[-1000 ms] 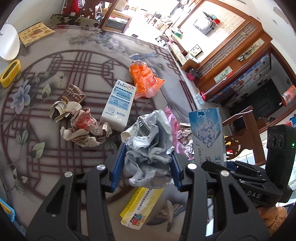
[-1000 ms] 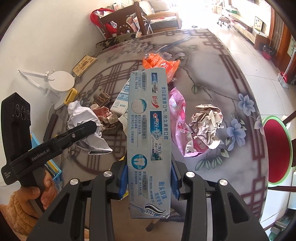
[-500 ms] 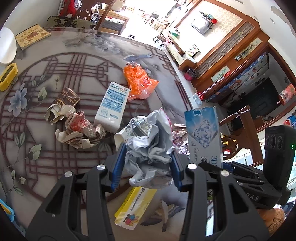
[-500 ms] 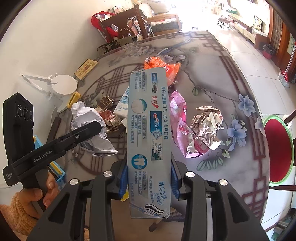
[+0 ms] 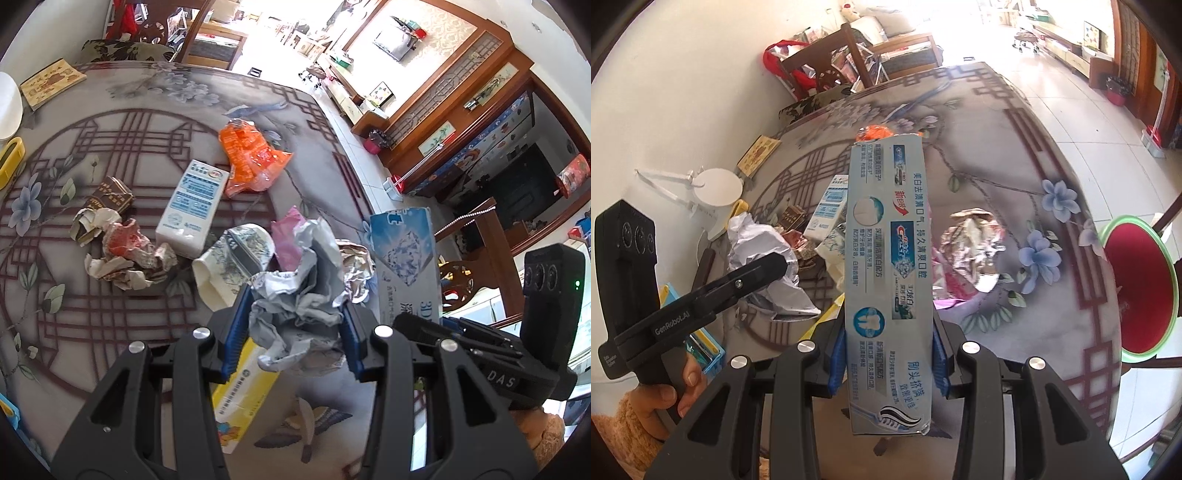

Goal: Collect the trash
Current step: 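Carry the toothpaste box with the right gripper and foil with the left over the red bucket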

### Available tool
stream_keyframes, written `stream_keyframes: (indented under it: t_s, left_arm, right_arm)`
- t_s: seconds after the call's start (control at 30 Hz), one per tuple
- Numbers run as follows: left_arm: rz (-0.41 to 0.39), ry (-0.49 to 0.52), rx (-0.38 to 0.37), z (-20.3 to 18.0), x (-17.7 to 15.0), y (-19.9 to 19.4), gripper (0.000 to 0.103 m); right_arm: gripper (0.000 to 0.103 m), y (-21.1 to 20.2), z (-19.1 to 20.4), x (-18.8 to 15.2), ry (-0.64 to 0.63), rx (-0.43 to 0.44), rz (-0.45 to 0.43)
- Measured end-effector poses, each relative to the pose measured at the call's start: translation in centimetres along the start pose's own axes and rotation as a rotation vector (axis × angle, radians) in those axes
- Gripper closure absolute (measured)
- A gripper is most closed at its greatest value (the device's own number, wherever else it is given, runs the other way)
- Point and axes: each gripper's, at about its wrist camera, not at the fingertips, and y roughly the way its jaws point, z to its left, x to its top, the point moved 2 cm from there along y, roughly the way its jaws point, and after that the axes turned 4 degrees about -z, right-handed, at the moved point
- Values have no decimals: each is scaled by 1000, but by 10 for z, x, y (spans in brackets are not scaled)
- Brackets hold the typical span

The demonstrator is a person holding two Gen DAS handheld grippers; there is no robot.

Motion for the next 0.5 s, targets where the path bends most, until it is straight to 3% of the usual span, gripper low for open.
stream_keyframes:
  t_s: [0.5]
  left_arm:
    - [31, 28, -4, -49, -7, 26, 60]
  right_arm:
    - [67, -17, -50, -1, 49, 9, -1]
